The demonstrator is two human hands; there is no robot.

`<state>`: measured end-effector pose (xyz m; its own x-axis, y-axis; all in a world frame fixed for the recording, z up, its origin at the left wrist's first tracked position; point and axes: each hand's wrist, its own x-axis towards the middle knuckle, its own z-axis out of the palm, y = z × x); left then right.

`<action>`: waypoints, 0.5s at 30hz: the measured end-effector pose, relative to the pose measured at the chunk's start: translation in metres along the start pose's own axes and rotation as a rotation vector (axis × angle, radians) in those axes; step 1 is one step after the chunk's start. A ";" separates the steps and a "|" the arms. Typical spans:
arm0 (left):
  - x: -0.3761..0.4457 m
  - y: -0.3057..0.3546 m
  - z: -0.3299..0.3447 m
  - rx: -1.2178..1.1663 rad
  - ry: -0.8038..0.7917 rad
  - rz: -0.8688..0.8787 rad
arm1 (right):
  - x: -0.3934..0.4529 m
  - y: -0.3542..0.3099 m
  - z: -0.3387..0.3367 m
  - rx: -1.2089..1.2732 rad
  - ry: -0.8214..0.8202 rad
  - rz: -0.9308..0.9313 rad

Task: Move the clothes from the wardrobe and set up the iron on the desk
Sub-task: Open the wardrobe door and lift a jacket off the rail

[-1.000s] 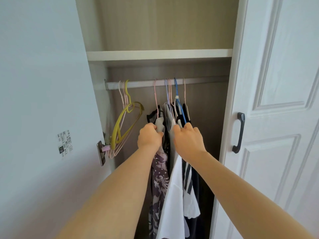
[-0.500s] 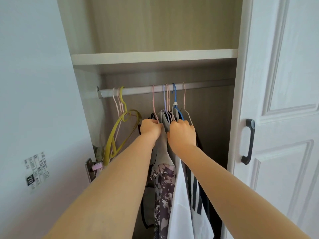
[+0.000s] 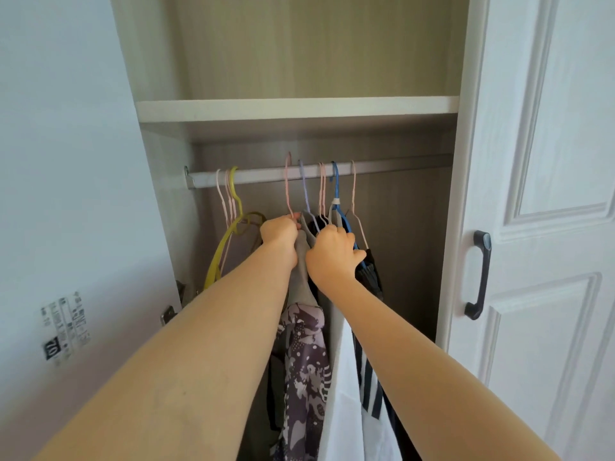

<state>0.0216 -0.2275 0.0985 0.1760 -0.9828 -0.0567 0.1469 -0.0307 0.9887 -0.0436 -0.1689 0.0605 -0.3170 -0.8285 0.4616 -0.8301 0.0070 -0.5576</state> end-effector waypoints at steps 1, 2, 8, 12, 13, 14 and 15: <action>-0.001 0.001 -0.002 -0.009 0.016 0.020 | 0.000 -0.002 -0.003 0.034 0.007 0.019; -0.001 0.002 -0.004 -0.019 0.021 0.043 | 0.001 -0.004 -0.007 0.067 0.012 0.036; -0.017 0.005 -0.006 -0.034 0.032 0.059 | -0.007 -0.010 -0.032 0.140 0.037 0.042; -0.036 -0.003 -0.005 -0.064 0.061 0.053 | -0.024 -0.007 -0.039 0.152 0.042 0.023; -0.042 -0.007 -0.005 -0.075 0.062 0.050 | -0.029 -0.005 -0.041 0.154 0.037 0.022; -0.047 -0.010 -0.004 -0.086 0.062 0.043 | -0.033 -0.002 -0.043 0.151 0.032 0.020; -0.053 -0.013 -0.004 -0.095 0.065 0.037 | -0.036 0.002 -0.045 0.148 0.029 0.017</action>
<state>0.0147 -0.1746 0.0879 0.2450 -0.9690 -0.0323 0.2303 0.0258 0.9728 -0.0540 -0.1136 0.0735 -0.3453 -0.8123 0.4701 -0.7487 -0.0636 -0.6598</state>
